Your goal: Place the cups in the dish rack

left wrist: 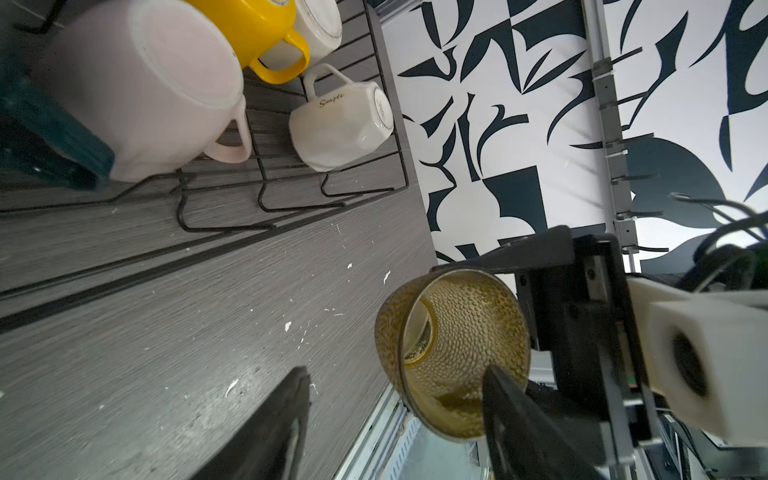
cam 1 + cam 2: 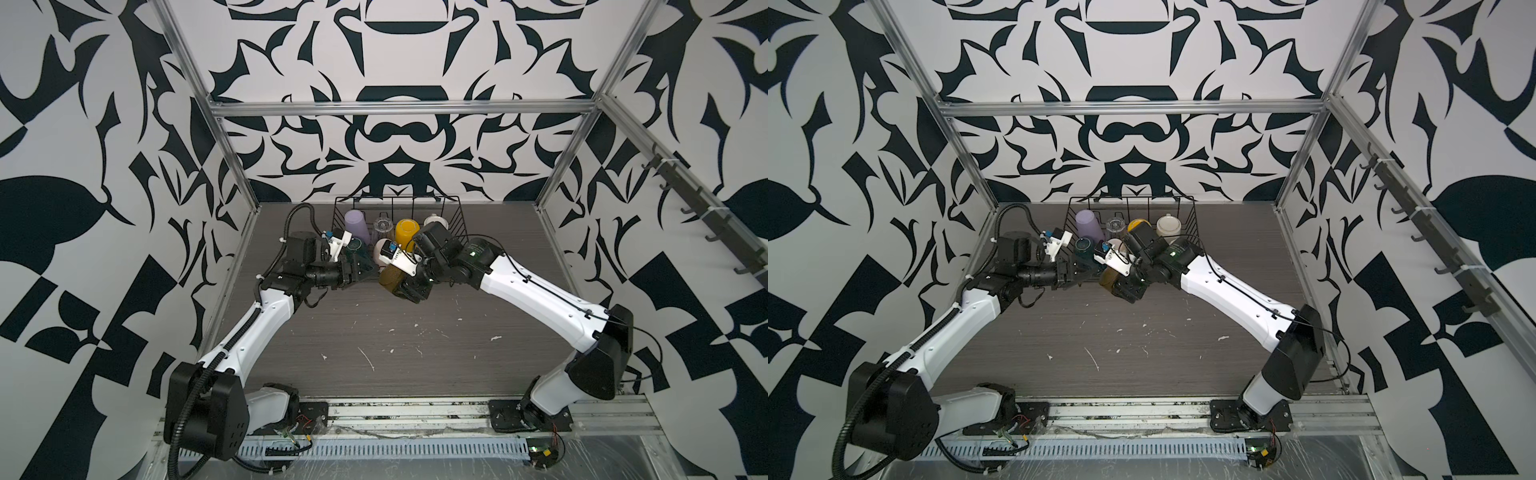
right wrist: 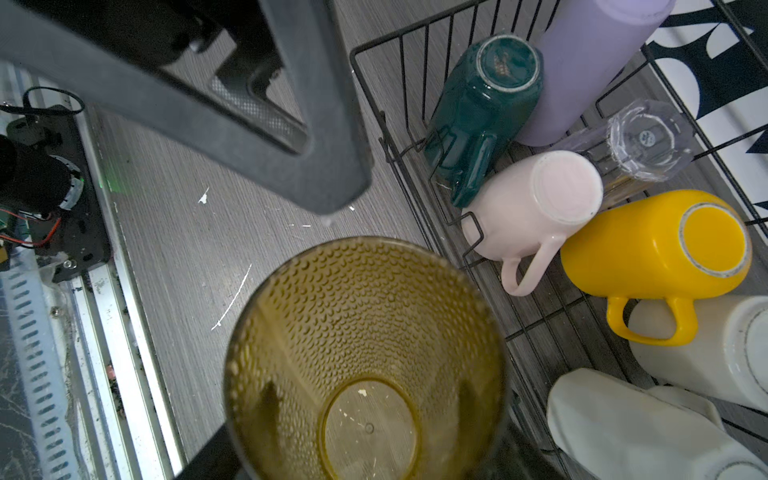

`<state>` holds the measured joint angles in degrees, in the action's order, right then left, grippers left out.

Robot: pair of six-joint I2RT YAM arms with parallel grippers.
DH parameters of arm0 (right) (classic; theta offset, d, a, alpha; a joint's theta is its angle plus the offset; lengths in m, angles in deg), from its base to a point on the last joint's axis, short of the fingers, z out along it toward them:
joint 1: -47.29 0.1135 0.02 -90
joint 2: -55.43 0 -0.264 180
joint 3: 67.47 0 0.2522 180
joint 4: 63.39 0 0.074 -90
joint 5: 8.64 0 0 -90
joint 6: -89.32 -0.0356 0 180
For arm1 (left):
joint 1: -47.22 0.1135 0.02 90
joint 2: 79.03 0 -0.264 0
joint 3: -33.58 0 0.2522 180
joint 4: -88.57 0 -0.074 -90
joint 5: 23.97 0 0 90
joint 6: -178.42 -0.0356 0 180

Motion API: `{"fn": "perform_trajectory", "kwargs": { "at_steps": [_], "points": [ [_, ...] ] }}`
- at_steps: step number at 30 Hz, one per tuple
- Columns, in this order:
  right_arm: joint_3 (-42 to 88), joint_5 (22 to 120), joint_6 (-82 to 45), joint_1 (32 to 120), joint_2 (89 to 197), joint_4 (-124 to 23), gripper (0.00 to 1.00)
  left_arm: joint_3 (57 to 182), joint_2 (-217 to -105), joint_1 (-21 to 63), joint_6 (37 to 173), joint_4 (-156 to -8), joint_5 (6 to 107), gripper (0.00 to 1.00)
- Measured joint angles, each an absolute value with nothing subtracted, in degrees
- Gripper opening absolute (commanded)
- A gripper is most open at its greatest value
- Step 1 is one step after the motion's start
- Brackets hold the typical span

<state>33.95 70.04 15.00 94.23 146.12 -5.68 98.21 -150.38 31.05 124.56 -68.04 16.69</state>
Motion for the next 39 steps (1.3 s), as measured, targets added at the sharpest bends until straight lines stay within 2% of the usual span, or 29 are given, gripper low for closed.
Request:
{"fn": "perform_trajectory", "kwargs": {
  "at_steps": [11,17,21,26,27,29,32,39],
  "points": [
    [35.9,70.04,16.48,95.71,148.09,-5.51,0.11,98.21,-151.13,27.49,122.87,-65.81,16.03,0.61],
    [37.21,69.98,17.56,96.83,149.14,-5.29,0.1,98.21,-153.47,26.88,122.52,-65.72,15.4,0.51],
    [37.32,69.96,17.84,97.26,149.27,-4.74,0.11,98.21,-154.43,26.88,122.44,-65.42,15.16,0.39],
    [37.49,69.39,18.39,97.46,149.27,-4.5,0.14,98.19,-154.49,26.86,122.55,-64.94,15.7,0.08],
    [37.75,69.28,18.54,97.55,149.27,-4.96,0.16,98.12,-154.49,26.86,122.39,-64.68,15.92,0.02],
    [38.06,68.8,19.35,97.55,149.16,-4.59,0.25,98.08,-154.45,26.84,121.06,-64.52,15.29,0.0],
    [38.06,68.16,19.48,97.53,149.12,-4.61,0.51,98.08,-154.43,26.84,121.28,-64.57,15.2,0.0],
    [35.5,66.96,18.76,97.51,146.78,-8.0,0.75,96.48,-152.77,27.97,124.1,-67.36,13.28,0.0]
  ]
}}
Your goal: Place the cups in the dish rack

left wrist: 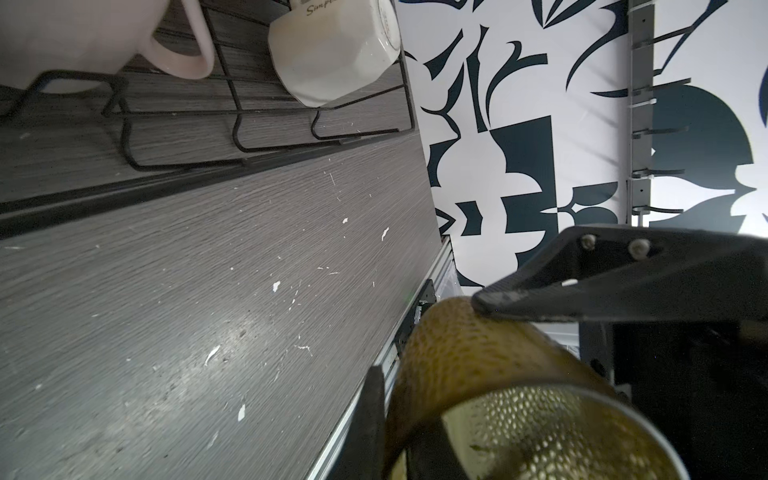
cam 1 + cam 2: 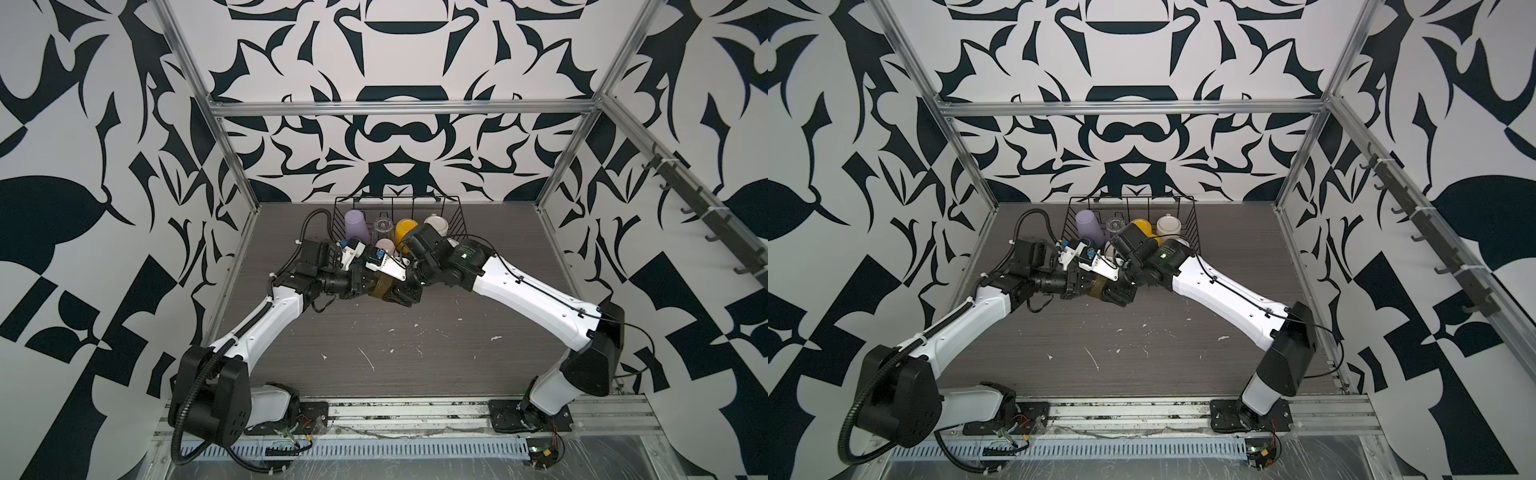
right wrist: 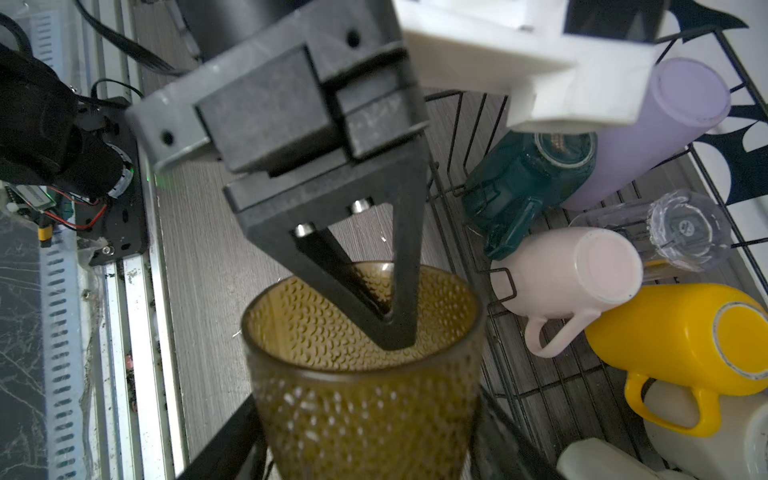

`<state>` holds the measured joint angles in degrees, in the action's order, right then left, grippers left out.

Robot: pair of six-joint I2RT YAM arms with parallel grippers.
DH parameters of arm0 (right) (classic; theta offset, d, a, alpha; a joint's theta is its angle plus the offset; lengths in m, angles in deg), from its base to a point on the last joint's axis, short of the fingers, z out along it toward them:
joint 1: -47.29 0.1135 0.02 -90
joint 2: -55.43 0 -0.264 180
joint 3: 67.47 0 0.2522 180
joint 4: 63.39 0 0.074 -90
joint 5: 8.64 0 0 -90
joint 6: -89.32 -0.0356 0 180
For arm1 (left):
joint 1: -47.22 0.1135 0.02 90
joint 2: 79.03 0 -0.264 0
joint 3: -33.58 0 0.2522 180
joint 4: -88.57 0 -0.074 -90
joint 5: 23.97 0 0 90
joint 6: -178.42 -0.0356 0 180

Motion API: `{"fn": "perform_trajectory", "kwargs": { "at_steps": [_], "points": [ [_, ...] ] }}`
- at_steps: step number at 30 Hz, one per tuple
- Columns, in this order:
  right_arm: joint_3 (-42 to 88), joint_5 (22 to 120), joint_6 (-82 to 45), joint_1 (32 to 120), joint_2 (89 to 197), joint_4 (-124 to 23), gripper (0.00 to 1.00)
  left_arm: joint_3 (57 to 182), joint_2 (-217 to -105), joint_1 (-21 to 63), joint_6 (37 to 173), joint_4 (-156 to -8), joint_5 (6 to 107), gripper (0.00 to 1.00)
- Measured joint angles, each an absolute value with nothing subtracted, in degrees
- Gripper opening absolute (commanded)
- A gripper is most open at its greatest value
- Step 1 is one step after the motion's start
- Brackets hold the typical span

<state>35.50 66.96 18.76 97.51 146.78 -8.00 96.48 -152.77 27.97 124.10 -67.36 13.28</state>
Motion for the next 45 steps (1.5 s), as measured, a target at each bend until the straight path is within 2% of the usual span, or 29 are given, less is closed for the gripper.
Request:
{"fn": "perform_trajectory", "kwargs": {
  "at_steps": [4,5,13,16,24,31,41,45],
  "points": [
    [30.24,64.86,15.09,96.19,141.73,-14.21,0.83,94.93,-151.1,28.58,127.81,-73.4,10.68,0.0],
    [28.84,63.73,13.86,95.47,140.35,-15.76,0.89,94.78,-150.97,28.69,128.86,-75.1,10.3,0.0],
    [13.21,50.66,-0.1,83.65,129.86,-33.53,0.9,93.14,-150.73,29.17,135.6,-87.6,8.6,0.0],
    [9.84,47.73,-3.93,81.94,128.61,-38.88,0.9,92.77,-150.73,29.33,137.34,-90.29,8.18,0.0],
    [3.33,41.26,-12.37,81.92,128.64,-54.92,0.9,92.72,-150.73,29.33,140.4,-95.54,6.5,0.0],
    [2.59,37.91,-18.31,81.99,131.8,-64.1,0.87,92.04,-150.73,29.46,141.47,-97.2,6.43,0.0],
    [3.48,35.1,-22.09,83.45,135.78,-68.61,0.76,91.19,-150.76,29.87,142.26,-97.2,6.81,0.0],
    [3.9,35.29,-21.57,84.15,136.0,-68.45,0.76,91.19,-150.76,29.87,143.07,-97.42,6.74,0.0]
  ]
}}
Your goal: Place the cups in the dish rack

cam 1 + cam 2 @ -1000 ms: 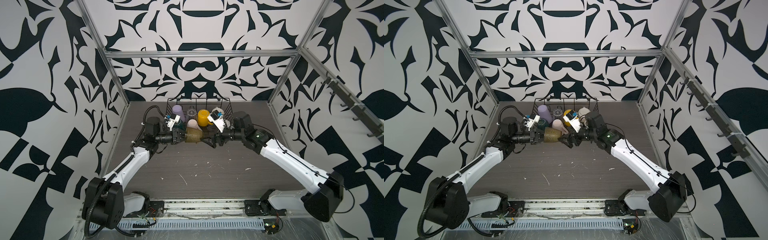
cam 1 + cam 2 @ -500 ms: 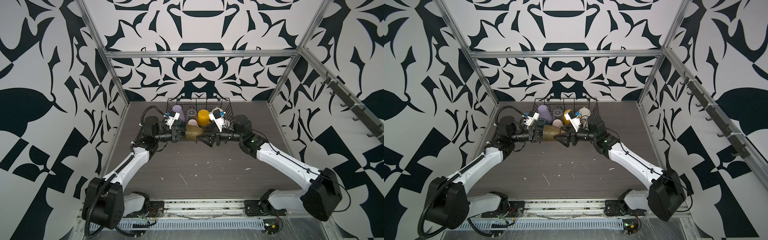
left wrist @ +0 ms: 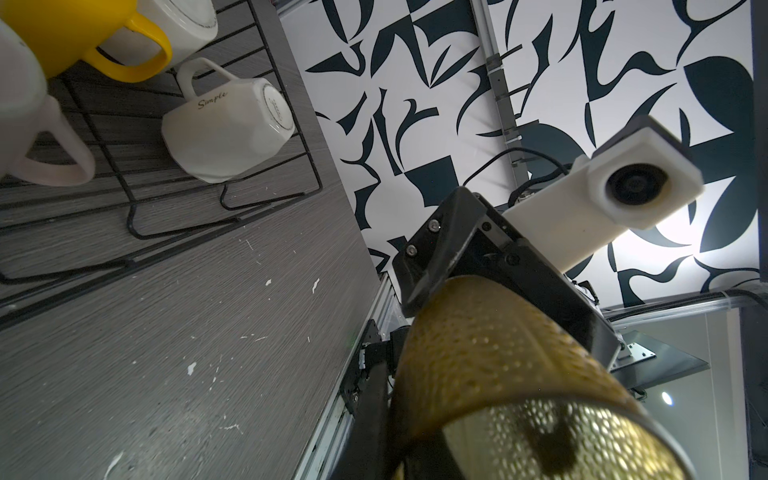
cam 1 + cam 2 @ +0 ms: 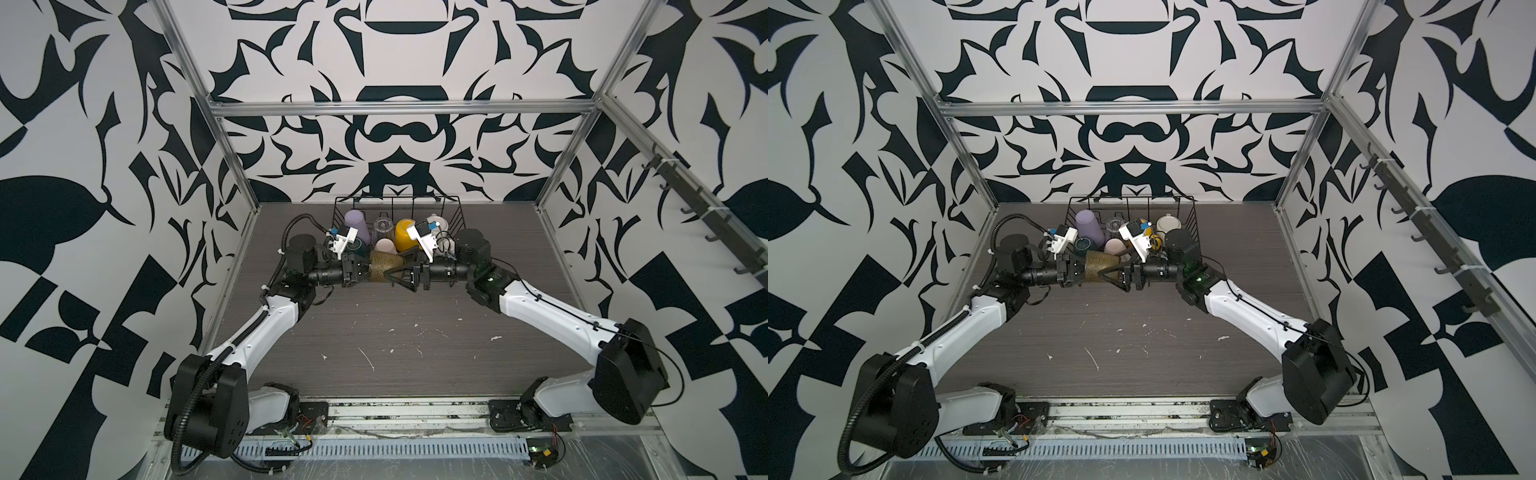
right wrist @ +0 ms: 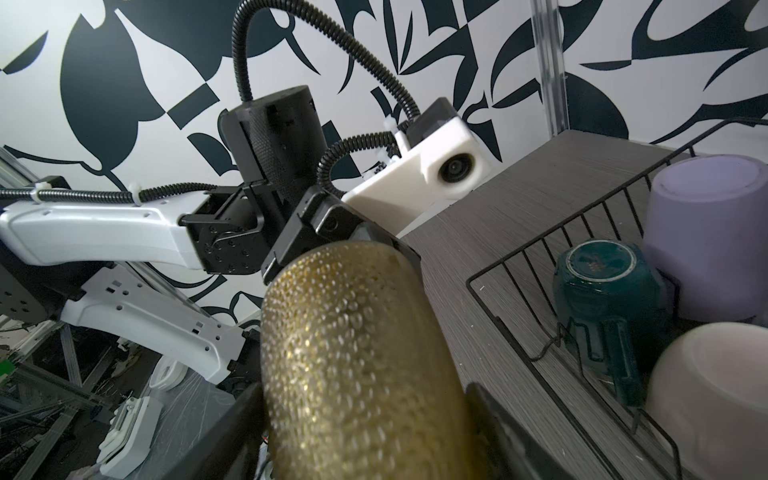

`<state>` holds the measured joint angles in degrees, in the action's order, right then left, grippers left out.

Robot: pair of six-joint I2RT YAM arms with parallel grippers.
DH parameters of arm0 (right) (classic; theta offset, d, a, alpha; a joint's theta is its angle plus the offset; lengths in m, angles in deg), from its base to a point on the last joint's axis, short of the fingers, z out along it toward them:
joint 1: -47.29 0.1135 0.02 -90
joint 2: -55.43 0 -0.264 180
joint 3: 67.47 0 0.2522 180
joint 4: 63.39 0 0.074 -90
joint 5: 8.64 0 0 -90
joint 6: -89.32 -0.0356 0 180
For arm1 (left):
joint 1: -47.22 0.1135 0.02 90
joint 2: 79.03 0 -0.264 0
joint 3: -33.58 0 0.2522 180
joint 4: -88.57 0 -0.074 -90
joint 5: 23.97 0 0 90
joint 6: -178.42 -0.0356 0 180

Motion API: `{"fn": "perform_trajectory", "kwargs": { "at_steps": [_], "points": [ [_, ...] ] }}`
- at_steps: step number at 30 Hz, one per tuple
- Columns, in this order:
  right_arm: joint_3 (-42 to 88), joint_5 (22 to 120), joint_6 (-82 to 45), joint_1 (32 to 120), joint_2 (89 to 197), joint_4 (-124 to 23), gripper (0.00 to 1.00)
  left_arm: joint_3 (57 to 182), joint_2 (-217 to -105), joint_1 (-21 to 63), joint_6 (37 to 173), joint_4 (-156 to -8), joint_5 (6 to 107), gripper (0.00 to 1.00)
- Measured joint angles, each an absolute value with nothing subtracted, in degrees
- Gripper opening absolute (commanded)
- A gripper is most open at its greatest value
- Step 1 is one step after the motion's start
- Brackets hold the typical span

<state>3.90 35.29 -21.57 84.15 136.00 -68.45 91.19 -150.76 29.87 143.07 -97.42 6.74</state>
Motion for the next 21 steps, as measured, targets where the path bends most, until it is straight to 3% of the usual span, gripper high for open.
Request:
{"fn": "perform_trajectory", "kwargs": {
  "at_steps": [13,21],
  "points": [
    [5.58,41.13,-11.84,88.11,135.63,-63.95,0.79,91.19,-150.89,29.79,146.5,-97.13,4.58,0.0],
    [6.24,41.74,-9.63,88.63,135.63,-62.62,0.63,91.21,-150.89,29.96,146.61,-96.94,3.44,0.0]
  ]
}}
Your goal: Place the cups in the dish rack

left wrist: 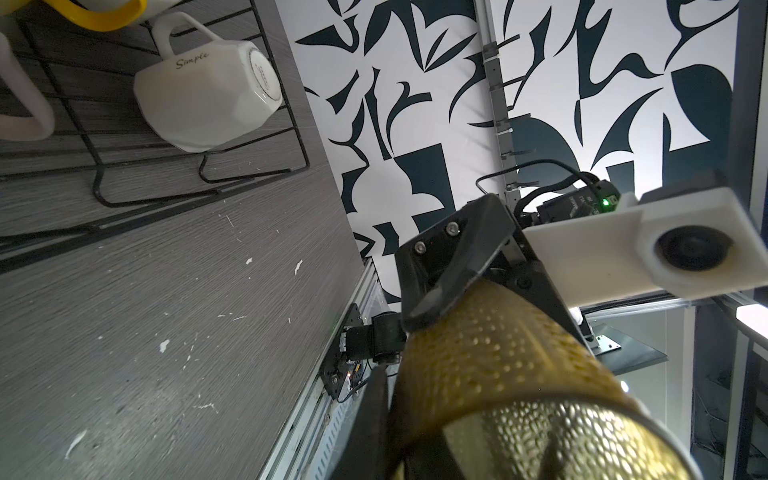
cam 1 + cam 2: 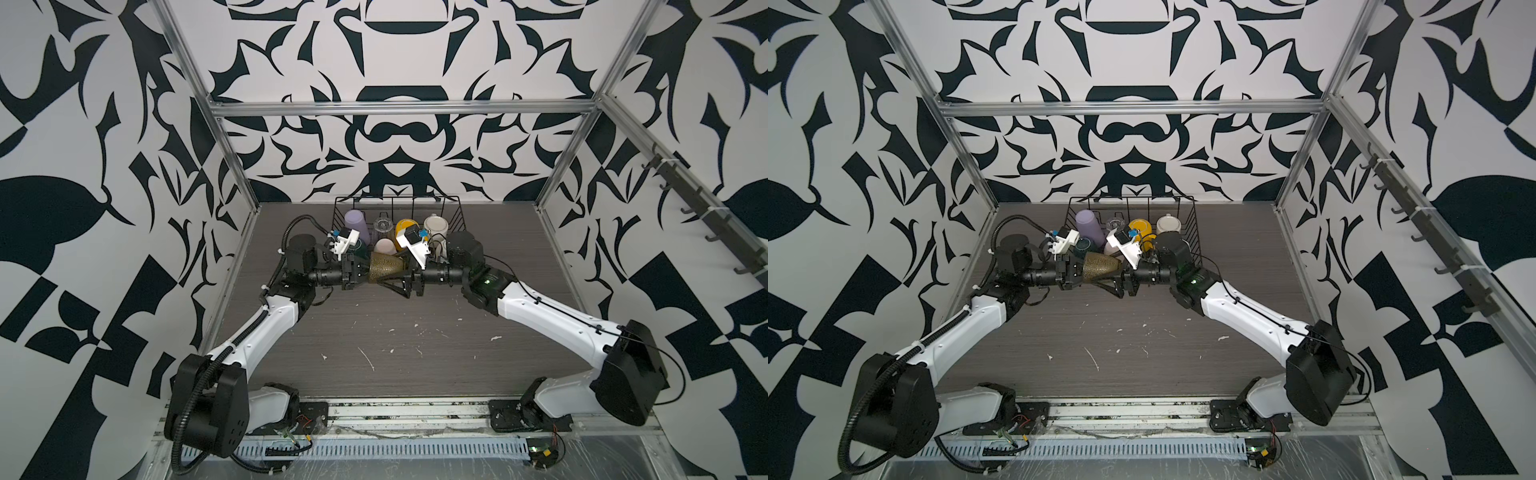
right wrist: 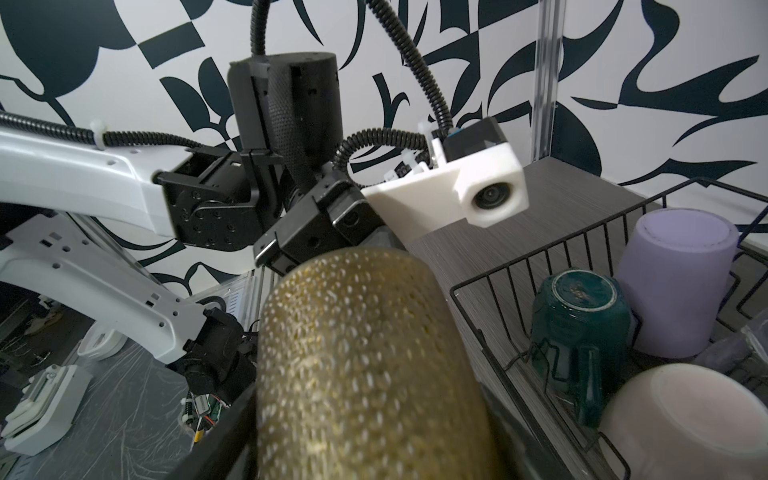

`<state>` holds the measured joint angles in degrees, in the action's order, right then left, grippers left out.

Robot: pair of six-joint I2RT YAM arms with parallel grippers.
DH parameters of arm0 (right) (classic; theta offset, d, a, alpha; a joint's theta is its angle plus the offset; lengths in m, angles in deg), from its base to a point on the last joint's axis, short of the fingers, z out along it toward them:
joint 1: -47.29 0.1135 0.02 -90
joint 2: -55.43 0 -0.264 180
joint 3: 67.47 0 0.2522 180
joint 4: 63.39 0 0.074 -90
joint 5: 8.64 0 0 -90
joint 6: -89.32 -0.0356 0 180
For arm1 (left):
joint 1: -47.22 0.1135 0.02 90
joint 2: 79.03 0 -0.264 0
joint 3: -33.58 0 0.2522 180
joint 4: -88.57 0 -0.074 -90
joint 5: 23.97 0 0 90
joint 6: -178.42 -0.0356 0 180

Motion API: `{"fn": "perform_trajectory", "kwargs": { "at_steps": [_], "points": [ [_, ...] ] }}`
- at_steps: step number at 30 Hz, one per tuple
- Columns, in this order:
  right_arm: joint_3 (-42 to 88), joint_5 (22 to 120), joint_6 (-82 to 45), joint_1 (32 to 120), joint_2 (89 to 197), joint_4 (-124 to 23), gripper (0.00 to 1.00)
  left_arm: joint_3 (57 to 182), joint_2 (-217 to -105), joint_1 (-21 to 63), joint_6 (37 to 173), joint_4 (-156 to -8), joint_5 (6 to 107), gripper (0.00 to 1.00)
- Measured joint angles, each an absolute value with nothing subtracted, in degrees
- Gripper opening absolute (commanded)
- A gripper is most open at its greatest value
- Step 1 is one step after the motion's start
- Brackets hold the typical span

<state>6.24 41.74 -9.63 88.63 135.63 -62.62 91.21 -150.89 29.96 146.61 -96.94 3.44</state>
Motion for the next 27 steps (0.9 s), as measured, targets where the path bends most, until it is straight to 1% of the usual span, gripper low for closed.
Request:
{"fn": "perform_trajectory", "kwargs": {
  "at_steps": [2,6,7,9,10,13,16,17,18,19,23,24,25,26,27],
  "points": [
    [6.24,41.72,-9.5,88.65,135.63,-62.62,0.5,91.21,-150.89,29.98,146.59,-96.94,3.33,0.0],
    [6.26,41.7,-9.42,88.7,135.63,-62.57,0.32,91.21,-150.89,30.03,146.61,-96.94,3.18,0.0],
    [6.26,41.7,-9.33,88.7,135.63,-62.55,0.26,91.21,-150.89,30.03,146.59,-96.94,3.18,0.0],
    [6.37,41.7,-9.26,88.7,135.63,-62.33,0.11,91.21,-150.89,30.03,146.59,-96.91,3.16,0.0],
    [6.46,41.7,-9.24,88.7,135.63,-62.2,0.01,91.21,-150.89,30.03,146.59,-96.89,3.16,0.0],
    [6.98,41.72,-9.22,88.72,135.63,-61.2,0.0,91.21,-150.89,30.03,146.61,-96.85,3.09,0.0],
    [7.4,41.89,-9.26,88.78,135.63,-60.3,0.0,91.24,-150.89,30.03,146.7,-96.76,3.0,0.04],
    [7.55,42.07,-9.31,88.83,135.63,-59.97,0.0,91.24,-150.89,30.03,146.72,-96.7,3.03,0.08],
    [7.7,42.29,-9.33,88.92,135.63,-59.71,0.0,91.24,-150.89,30.03,146.72,-96.7,3.03,0.14],
    [7.96,42.7,-9.42,88.98,135.63,-59.27,0.0,91.26,-150.89,30.03,146.79,-96.7,3.11,0.25],
    [9.06,45.24,-9.55,89.46,135.67,-57.48,0.0,91.72,-150.86,29.72,147.2,-96.15,3.75,0.77],
    [9.28,45.3,-9.57,89.66,135.65,-57.11,0.0,91.78,-150.86,29.92,147.24,-95.78,4.12,0.84],
    [9.62,45.32,-9.57,89.81,135.65,-56.76,0.0,91.78,-150.86,30.11,147.29,-95.34,4.53,0.93],
    [10.0,45.5,-9.63,89.88,135.63,-56.45,0.0,91.8,-150.86,30.33,147.2,-94.86,4.95,0.98],
    [10.24,45.65,-9.72,89.88,135.56,-56.24,0.0,91.83,-150.86,30.42,147.16,-94.55,5.39,1.0]
  ]
}}
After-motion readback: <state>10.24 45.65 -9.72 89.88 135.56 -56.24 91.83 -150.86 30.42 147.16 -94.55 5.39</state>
